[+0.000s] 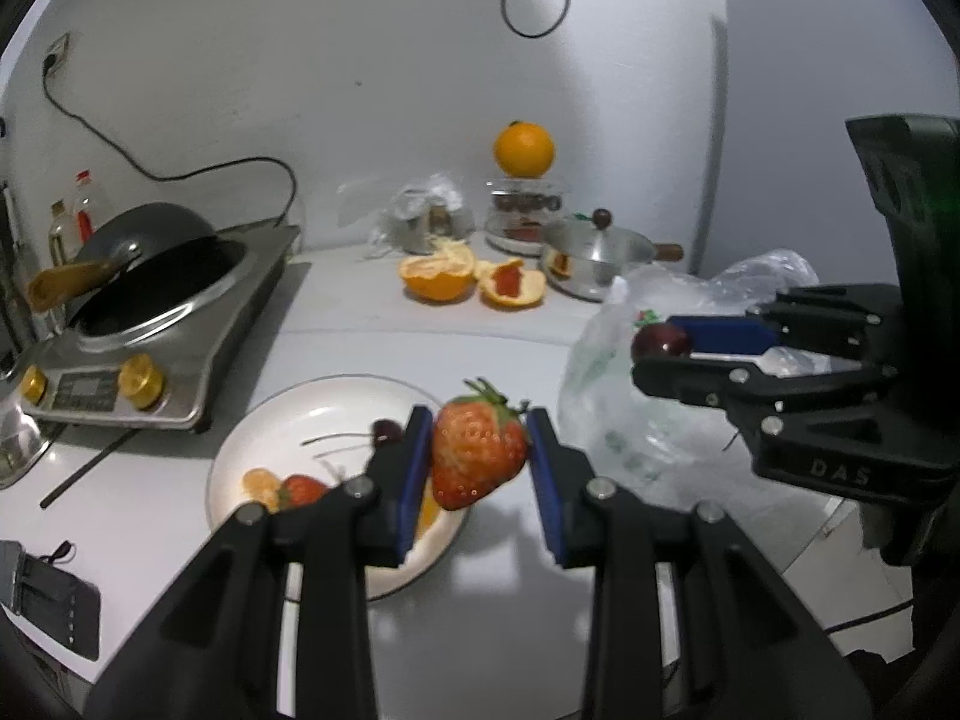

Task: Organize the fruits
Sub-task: 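Carry the strawberry in the left gripper and cherry in the right to the plate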

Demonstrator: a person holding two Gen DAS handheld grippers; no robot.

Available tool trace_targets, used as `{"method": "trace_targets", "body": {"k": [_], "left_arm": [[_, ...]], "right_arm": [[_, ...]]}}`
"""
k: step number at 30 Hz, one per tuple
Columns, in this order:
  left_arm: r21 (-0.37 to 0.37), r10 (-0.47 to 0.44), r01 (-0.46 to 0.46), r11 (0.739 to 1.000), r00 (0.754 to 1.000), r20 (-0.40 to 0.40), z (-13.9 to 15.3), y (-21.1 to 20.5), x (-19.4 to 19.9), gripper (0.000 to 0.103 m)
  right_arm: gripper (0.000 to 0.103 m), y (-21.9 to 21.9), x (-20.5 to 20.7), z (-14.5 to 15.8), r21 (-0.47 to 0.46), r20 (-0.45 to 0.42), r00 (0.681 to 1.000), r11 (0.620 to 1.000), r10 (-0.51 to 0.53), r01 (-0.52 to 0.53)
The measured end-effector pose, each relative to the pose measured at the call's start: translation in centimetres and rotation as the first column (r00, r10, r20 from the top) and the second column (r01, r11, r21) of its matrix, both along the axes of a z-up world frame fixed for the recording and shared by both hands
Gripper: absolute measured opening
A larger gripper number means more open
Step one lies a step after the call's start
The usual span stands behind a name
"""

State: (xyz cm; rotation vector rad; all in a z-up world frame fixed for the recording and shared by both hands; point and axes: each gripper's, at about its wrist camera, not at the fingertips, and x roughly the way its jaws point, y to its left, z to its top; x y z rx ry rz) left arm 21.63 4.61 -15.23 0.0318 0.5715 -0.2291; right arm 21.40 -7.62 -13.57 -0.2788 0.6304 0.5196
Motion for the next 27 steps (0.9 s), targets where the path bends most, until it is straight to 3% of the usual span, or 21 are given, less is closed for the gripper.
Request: {"method": "trace_targets", "body": {"k": [15, 27], "left_arm": [[-0.015, 0.073, -0.073, 0.997, 0.997, -0.019, -1.9, 6.0, 1.1, 0.032], [-0.025, 0.1, -0.101, 0.995, 0.994, -0.053, -4.2, 9.3, 4.7, 0.032]], "right_arm": [[0.031, 5.8, 2.4, -1.6, -0.009, -0.033, 0.996, 0.996, 0.085, -0.085], [0.031, 10.5, 5.6, -3.6, -0.005, -0.073, 0.987, 0.99, 0.144, -0.144]]}}
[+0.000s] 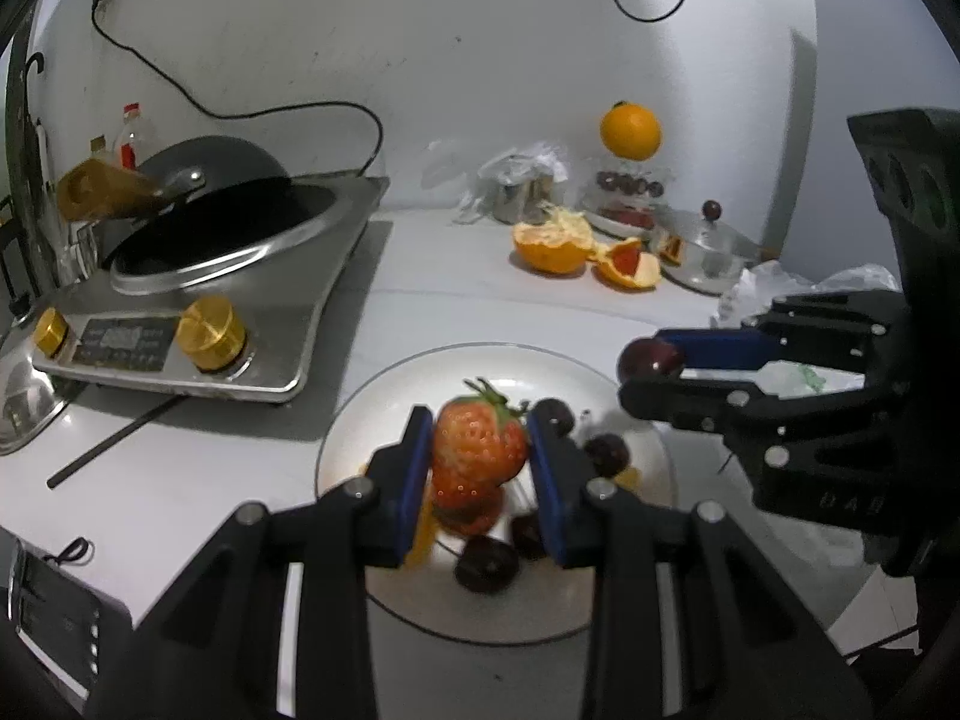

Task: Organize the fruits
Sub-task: 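Carry the strawberry in the left gripper and cherry in the right to the plate, then open the left gripper to drop the strawberry while the right releases the cherry onto the plate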

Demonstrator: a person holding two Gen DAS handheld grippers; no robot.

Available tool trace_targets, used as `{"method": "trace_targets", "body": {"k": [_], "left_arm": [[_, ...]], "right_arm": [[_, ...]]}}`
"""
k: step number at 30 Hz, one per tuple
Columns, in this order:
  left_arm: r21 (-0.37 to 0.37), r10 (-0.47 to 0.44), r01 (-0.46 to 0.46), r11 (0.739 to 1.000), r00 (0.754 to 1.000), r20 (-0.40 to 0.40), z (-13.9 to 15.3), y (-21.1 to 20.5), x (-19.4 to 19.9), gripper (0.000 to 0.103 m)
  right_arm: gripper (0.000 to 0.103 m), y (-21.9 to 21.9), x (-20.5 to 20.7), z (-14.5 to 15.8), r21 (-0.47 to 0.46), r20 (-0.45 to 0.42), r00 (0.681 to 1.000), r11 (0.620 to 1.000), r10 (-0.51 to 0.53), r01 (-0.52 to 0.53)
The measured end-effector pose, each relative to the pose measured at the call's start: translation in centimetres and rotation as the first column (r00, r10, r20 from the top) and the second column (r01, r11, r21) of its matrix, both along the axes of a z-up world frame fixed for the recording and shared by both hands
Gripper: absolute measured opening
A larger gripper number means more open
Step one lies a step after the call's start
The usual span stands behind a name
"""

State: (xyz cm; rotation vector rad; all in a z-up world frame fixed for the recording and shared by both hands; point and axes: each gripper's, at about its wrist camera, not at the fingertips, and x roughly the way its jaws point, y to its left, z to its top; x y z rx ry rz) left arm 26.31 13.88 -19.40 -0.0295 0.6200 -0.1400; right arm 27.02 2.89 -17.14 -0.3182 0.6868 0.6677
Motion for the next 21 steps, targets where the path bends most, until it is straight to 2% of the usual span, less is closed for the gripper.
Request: {"method": "trace_targets", "body": {"k": [21], "left_arm": [[-0.037, 0.004, -0.006, 0.999, 0.999, -0.051, -2.7, 2.6, 5.9, 0.033]], "right_arm": [[0.031, 3.7, 6.0, -3.8, 0.005, -0.072, 0.997, 1.0, 0.01, -0.01]]}}
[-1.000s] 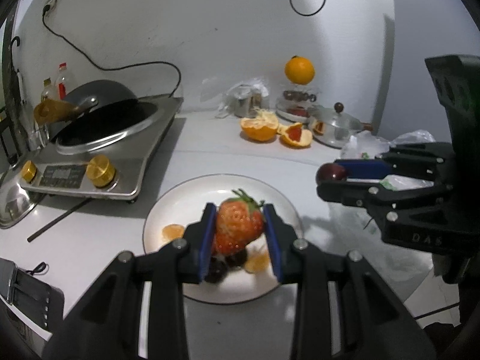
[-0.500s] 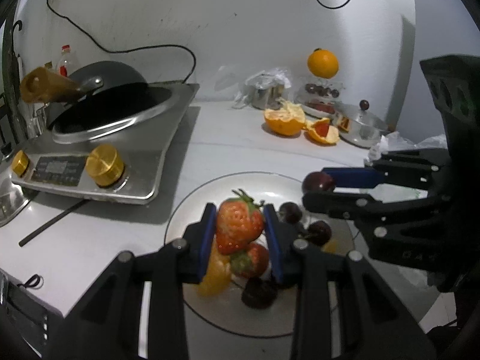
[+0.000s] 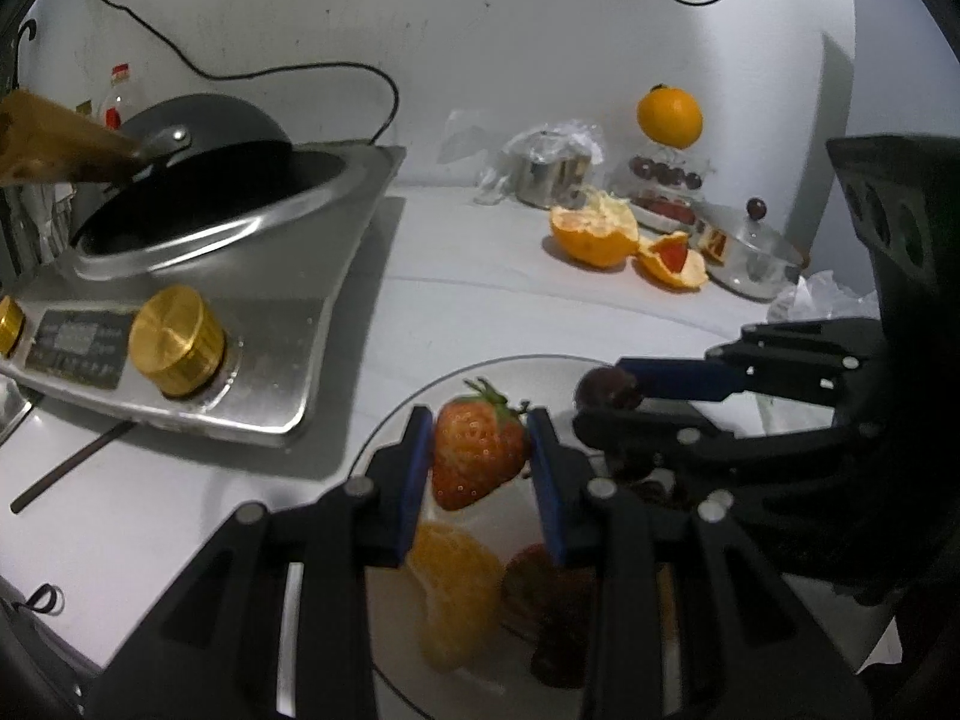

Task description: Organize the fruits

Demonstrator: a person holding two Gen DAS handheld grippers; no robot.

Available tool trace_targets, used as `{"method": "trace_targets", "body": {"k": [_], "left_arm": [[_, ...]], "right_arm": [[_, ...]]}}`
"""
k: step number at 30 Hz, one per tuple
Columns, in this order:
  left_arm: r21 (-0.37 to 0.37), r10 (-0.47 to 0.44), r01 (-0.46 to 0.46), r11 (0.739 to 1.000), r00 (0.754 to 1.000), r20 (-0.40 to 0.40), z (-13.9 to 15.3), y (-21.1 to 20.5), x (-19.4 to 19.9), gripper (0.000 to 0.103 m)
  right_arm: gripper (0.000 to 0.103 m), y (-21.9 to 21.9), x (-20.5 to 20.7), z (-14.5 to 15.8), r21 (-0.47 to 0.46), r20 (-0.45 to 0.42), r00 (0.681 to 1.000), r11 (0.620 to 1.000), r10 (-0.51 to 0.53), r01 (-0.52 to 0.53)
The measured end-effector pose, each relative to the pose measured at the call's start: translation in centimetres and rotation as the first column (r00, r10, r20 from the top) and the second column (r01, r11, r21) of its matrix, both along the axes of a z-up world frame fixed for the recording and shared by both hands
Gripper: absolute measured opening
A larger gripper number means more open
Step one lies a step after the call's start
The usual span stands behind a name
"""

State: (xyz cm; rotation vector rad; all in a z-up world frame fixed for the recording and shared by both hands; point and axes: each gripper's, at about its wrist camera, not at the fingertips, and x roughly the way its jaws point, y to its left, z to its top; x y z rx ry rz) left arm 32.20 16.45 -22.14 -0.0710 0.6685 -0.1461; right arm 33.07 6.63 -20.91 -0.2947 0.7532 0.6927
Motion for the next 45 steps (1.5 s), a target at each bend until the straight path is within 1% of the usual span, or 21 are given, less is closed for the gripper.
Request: {"method": "trace_targets", "body": {"k": [4, 6, 9, 12, 14, 19, 30, 31, 32, 34, 45], "left_arm": [[-0.053, -0.004, 0.003, 0.999, 1.0, -0.025, -0.2, 0.7, 0.5, 0.034], [-0.051, 0.003, -0.004, 0.999, 1.0, -0.022, -0.1, 0.8, 0.5, 0.037], [-0.055, 0.009, -0.01, 0.998, 1.0, -0.019, 0.0, 0.9, 0.3, 0.037], [-0.055, 0.017, -0.018, 0.998, 1.0, -0.014, 0.2, 1.0, -0.2, 0.041], [-0.06, 0.025, -0.026, 0.998, 1.0, -0.01, 0.5, 1.3, -0.6, 0.052], [-0.061, 0.042, -0.041, 0.997, 0.999, 0.009, 1.6, 1.6, -1.8, 0.052], [-0.054, 0.065, -0.061, 0.997, 0.995, 0.077, 4.9, 0.4, -5.9, 0.053], [-0.052, 0.068, -0.064, 0.997, 0.995, 0.079, 5.1, 0.3, -6.3, 0.055], [-0.05, 0.07, -0.066, 0.997, 0.994, 0.082, 5.4, 0.1, -6.7, 0.064], [-0.056, 0.076, -0.071, 0.996, 0.993, 0.094, 5.8, -0.2, -7.5, 0.073], [-0.05, 0.08, -0.073, 0.996, 0.986, 0.145, 8.4, -2.7, -11.7, 0.074]], "right_arm": [[0.031, 0.3, 0.6, -0.4, -0.001, -0.01, 1.0, 1.0, 0.003, -0.003], [0.031, 0.3, 0.7, -0.5, 0.002, -0.014, 1.0, 1.0, 0.002, -0.002], [0.031, 0.4, 0.8, -0.4, 0.007, -0.016, 1.0, 1.0, -0.003, 0.003], [0.037, 0.5, 0.7, -0.2, 0.003, -0.013, 1.0, 1.0, -0.011, 0.011], [0.037, 0.4, 0.6, 0.0, 0.005, -0.012, 1.0, 1.0, -0.017, 0.018], [0.037, 0.1, -0.3, 0.9, 0.01, 0.006, 1.0, 1.0, -0.025, 0.025], [0.038, -2.6, -3.7, 4.0, 0.036, 0.067, 0.995, 0.997, -0.076, 0.074], [0.038, -2.7, -4.1, 4.2, 0.039, 0.072, 0.994, 0.996, -0.079, 0.076], [0.038, -3.0, -4.6, 4.6, 0.042, 0.078, 0.994, 0.996, -0.082, 0.079], [0.038, -3.4, -5.4, 5.0, 0.047, 0.089, 0.992, 0.996, -0.085, 0.081], [0.038, -7.0, -10.1, 7.6, 0.083, 0.145, 0.982, 0.99, -0.124, 0.112]]}}
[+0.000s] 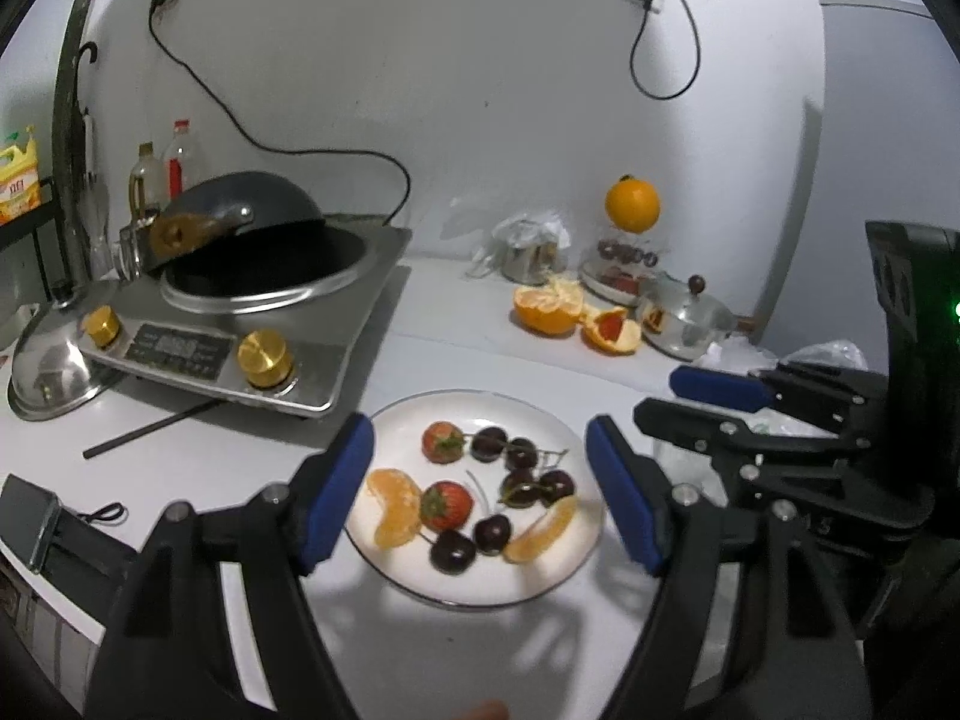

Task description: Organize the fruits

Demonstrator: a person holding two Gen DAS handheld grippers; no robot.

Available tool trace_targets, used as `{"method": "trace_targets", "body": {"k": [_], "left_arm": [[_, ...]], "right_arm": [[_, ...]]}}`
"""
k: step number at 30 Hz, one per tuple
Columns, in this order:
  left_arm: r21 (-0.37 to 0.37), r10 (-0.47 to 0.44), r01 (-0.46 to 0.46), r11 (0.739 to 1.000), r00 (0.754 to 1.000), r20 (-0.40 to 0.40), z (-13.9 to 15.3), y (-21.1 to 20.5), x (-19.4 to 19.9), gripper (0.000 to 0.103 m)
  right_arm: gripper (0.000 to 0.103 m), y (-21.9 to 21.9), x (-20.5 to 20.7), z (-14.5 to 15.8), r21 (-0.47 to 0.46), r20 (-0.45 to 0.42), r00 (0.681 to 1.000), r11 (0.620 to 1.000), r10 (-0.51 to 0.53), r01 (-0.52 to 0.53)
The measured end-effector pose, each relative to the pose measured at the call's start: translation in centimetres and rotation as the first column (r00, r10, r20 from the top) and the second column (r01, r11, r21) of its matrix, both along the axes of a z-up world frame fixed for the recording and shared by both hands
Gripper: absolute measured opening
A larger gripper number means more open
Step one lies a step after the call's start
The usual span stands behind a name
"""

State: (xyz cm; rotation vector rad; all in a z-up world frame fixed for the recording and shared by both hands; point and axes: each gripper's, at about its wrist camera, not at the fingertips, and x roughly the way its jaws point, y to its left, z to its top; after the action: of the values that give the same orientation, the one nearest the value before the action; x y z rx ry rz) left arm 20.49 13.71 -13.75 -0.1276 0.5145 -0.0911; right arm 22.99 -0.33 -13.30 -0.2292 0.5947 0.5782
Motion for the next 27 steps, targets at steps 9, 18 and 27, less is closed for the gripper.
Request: {"method": "trace_targets", "body": {"k": [9, 18, 27], "left_arm": [[0.014, -0.004, 0.003, 1.0, 0.998, 0.059, 2.4, -3.0, -3.4, 0.095], [0.013, -0.022, 0.021, 1.0, 0.993, 0.118, 4.8, -5.5, -6.9, 0.095], [0.028, 0.017, -0.021, 0.999, 0.989, 0.146, 7.4, -7.3, -10.7, 0.095]], "right_arm": [[0.049, -3.5, -3.9, 2.5, 0.033, 0.068, 0.997, 0.998, -0.047, 0.045], [0.051, -7.4, -7.8, 5.0, 0.083, 0.133, 0.984, 0.99, -0.121, 0.111], [0.067, -10.1, -12.5, 7.7, 0.135, 0.209, 0.961, 0.979, -0.182, 0.156]]}}
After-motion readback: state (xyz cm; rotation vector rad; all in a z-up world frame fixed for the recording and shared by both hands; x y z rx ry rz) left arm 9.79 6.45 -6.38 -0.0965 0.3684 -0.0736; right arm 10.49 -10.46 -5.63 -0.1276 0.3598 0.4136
